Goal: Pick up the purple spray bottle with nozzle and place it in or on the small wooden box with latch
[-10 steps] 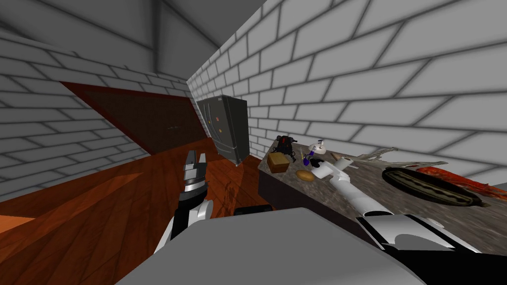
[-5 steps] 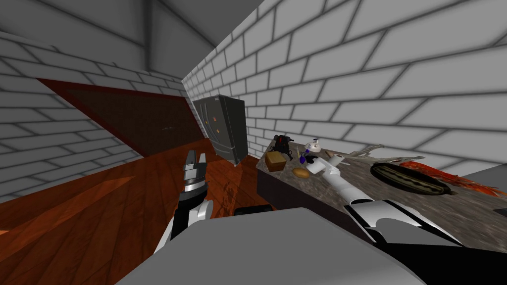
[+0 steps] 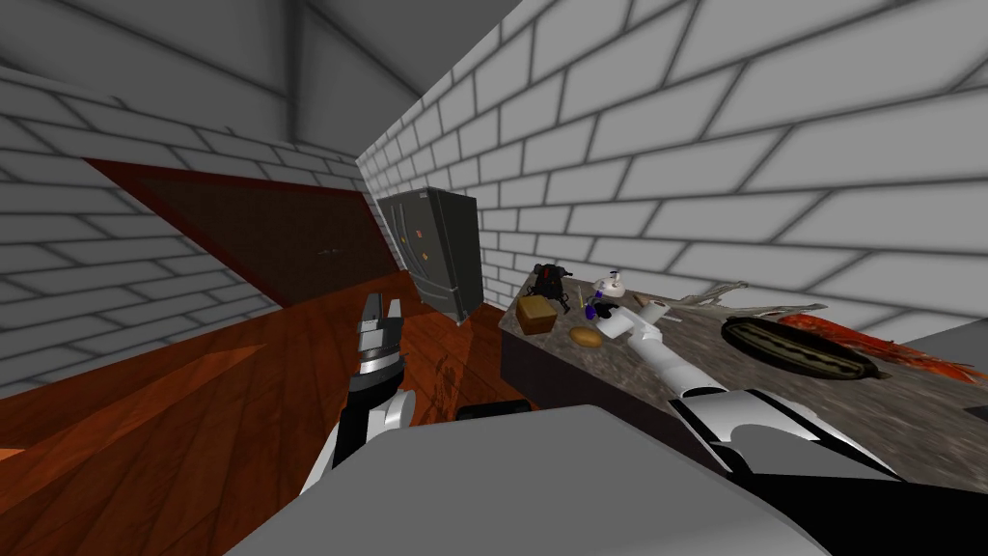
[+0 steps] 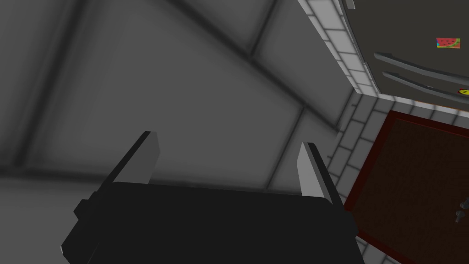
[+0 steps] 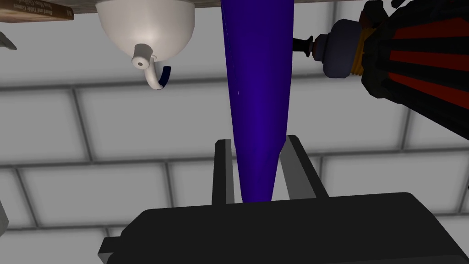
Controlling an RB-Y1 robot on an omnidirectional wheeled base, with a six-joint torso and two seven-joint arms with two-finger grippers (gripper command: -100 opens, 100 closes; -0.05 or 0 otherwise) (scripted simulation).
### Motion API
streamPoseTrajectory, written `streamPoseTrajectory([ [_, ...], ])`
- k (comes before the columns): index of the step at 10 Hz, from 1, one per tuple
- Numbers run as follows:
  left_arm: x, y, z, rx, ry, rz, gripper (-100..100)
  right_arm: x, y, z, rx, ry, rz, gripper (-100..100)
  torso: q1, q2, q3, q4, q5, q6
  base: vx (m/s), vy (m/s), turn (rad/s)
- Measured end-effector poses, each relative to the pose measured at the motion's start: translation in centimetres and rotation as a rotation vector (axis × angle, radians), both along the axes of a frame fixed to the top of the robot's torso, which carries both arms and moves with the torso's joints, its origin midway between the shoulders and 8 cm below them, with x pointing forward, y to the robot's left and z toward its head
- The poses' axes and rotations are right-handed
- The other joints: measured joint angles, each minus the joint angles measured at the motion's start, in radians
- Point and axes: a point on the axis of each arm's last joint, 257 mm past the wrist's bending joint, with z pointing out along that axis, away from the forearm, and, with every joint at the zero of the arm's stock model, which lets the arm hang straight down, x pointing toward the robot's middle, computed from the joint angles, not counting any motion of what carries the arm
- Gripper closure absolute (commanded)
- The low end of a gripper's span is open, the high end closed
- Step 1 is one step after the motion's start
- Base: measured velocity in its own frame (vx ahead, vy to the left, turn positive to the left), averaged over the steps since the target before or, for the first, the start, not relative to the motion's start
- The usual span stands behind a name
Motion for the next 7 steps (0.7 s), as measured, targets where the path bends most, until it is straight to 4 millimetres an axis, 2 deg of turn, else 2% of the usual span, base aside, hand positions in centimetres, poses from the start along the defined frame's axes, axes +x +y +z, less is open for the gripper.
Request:
streamPoseTrajectory([
  [1,0.0,0.0,0.0,0.0,0.0,0.0,0,0.0,0.0,0.0,-0.001,0.001,0.0,0,0.0,0.0,0.0,0.0,0.0,0.0,0.0,0.0,0.0],
  [2,0.0,0.0,0.0,0.0,0.0,0.0,0,0.0,0.0,0.0,-0.001,0.001,0.0,100,0.0,0.0,0.0,0.0,0.0,0.0,0.02,0.014,0.126],
  [4,0.0,0.0,0.0,0.0,0.0,0.0,0,-1.5,-1.1,0.4,0.003,-0.012,-0.019,100,0.002,-0.002,-0.001,0.001,0.0,-0.002,0.044,0.024,0.114],
  [7,0.0,0.0,0.0,0.0,0.0,0.0,0,-3.6,-2.2,-0.3,0.008,-0.012,-0.038,100,-0.001,0.0,0.0,0.0,-0.003,0.0,0.02,0.008,0.055],
])
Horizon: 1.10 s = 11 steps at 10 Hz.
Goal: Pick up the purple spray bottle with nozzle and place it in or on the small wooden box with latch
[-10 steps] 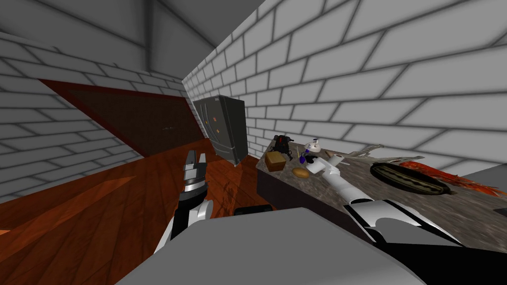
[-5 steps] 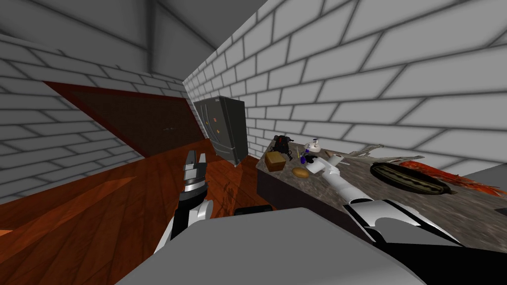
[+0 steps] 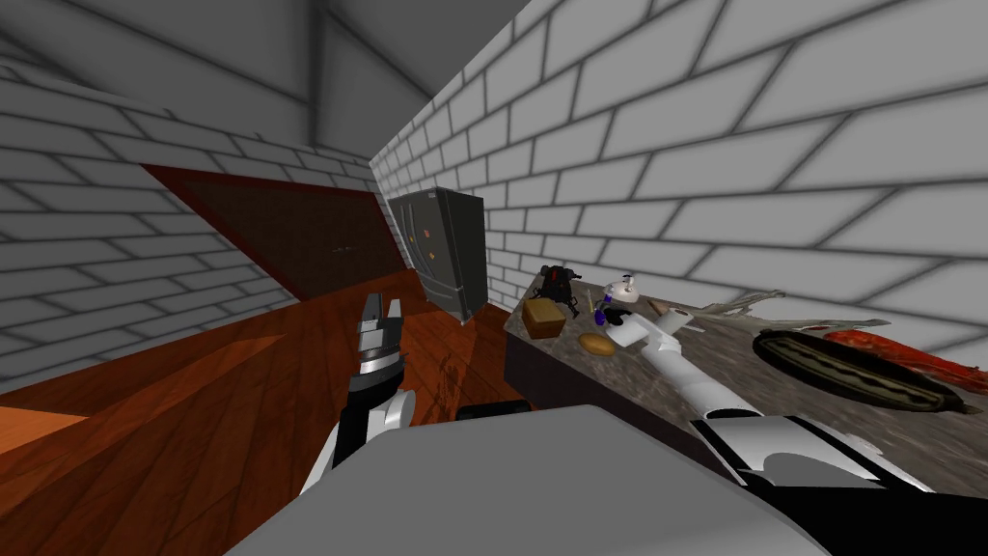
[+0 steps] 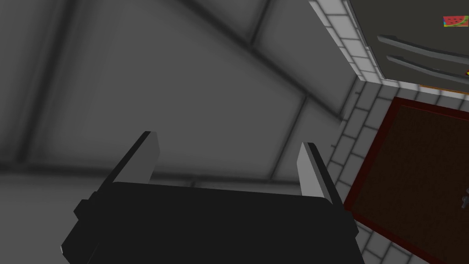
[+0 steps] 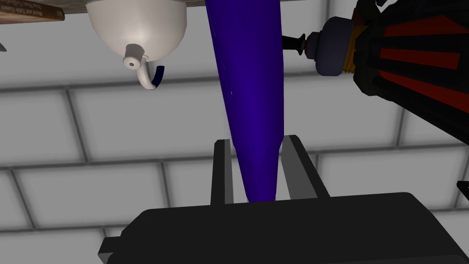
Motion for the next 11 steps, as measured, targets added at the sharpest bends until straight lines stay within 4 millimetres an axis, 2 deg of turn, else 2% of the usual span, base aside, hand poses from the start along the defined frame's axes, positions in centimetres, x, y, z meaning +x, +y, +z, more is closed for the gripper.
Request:
streamPoseTrajectory([
  [9,0.0,0.0,0.0,0.0,0.0,0.0,0,-8.4,-3.8,-0.4,0.006,0.003,-0.077,100,-0.003,0.001,0.0,-0.001,-0.003,0.002,0.026,0.013,0.087],
  [11,0.0,0.0,0.0,0.0,0.0,0.0,0,-10.0,-4.4,0.2,0.003,0.002,-0.09,100,-0.003,0.001,0.0,-0.001,-0.003,0.002,0.028,0.013,0.081],
])
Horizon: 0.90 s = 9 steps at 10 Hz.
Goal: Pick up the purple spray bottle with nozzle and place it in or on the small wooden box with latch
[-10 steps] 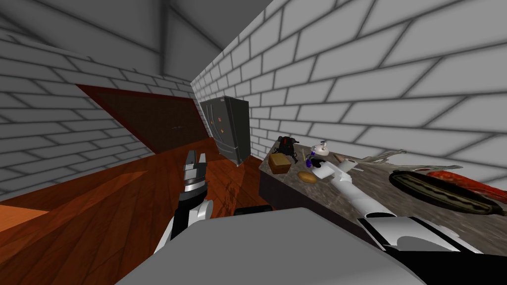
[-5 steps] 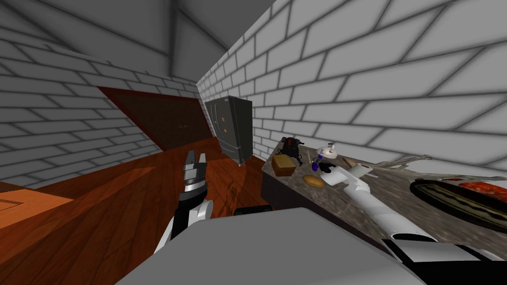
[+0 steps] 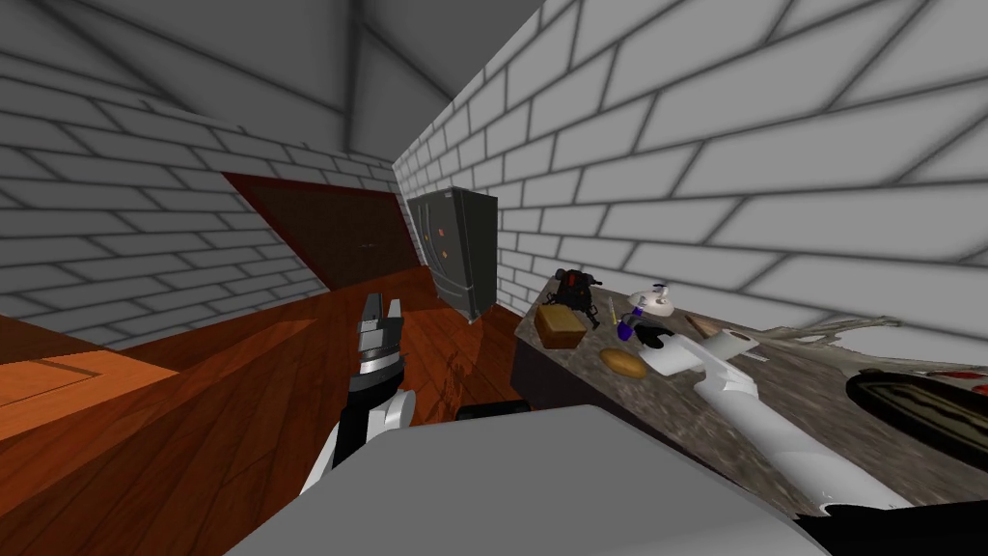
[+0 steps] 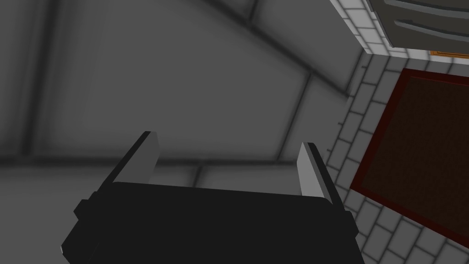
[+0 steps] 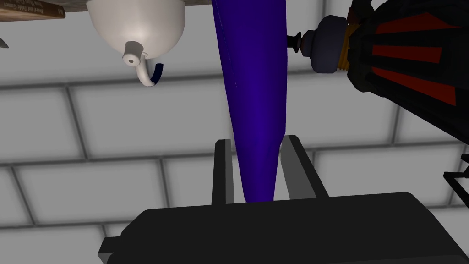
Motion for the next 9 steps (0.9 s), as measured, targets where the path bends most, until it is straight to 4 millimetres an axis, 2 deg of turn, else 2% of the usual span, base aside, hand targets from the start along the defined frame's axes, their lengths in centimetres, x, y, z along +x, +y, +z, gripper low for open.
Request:
streamPoseTrajectory([
  [5,0.0,0.0,0.0,0.0,0.0,0.0,0,-3.8,-1.4,0.5,-0.011,0.007,-0.031,100,0.0,0.0,0.0,0.0,0.001,-0.001,0.018,0.006,0.045],
  [6,0.0,0.0,0.0,0.0,0.0,0.0,0,-3.8,-1.4,0.5,-0.011,0.008,-0.031,0,0.0,0.001,0.0,0.0,0.001,-0.001,0.0,0.0,0.0],
  [7,0.0,0.0,0.0,0.0,0.0,0.0,0,-3.8,-1.4,0.5,-0.011,0.008,-0.031,100,0.0,0.001,0.001,0.0,0.001,-0.001,-0.024,0.098,0.029],
  [9,0.0,0.0,0.0,0.0,0.0,0.0,0,-4.6,-2.5,1.5,-0.009,-0.007,-0.066,100,0.01,0.004,0.003,0.001,0.003,0.0,-0.039,0.189,-0.001],
])
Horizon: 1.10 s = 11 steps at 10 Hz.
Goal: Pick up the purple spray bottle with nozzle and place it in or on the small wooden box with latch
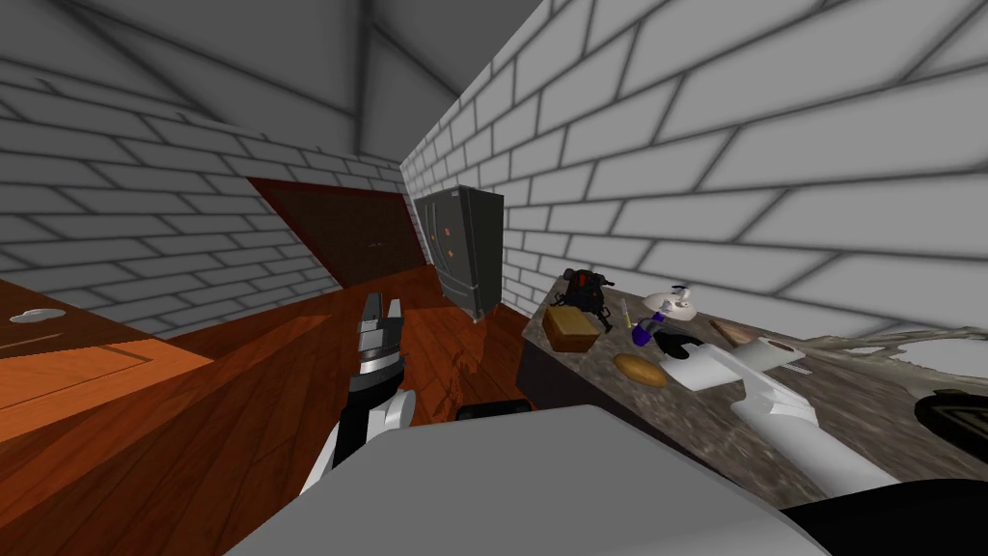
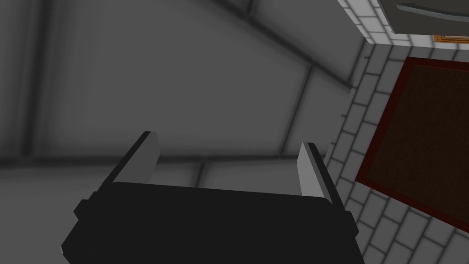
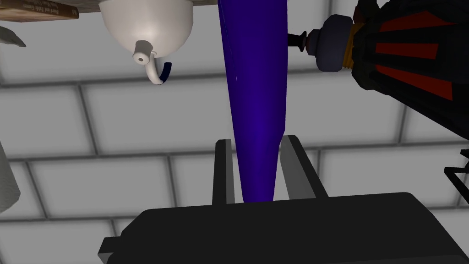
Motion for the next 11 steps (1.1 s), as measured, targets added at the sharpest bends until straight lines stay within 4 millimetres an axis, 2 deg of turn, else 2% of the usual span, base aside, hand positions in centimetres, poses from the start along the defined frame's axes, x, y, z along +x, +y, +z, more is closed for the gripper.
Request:
streamPoseTrajectory([
  [1,0.0,0.0,0.0,0.0,0.0,0.0,0,-0.4,-0.7,0.8,0.001,-0.01,-0.023,100,0.006,0.001,0.0,0.0,0.001,0.0,-0.044,0.209,-0.008],
  [6,0.0,0.0,0.0,0.0,0.0,0.0,0,-1.5,-2.9,4.2,0.012,-0.067,-0.116,100,0.005,0.003,0.002,0.002,0.001,0.001,-0.06,0.191,0.0],
  [11,0.0,0.0,0.0,0.0,0.0,0.0,0,-1.4,-3.5,8.7,0.013,-0.118,-0.161,100,0.003,0.001,0.001,0.001,0.001,0.001,-0.01,0.155,-0.049],
])
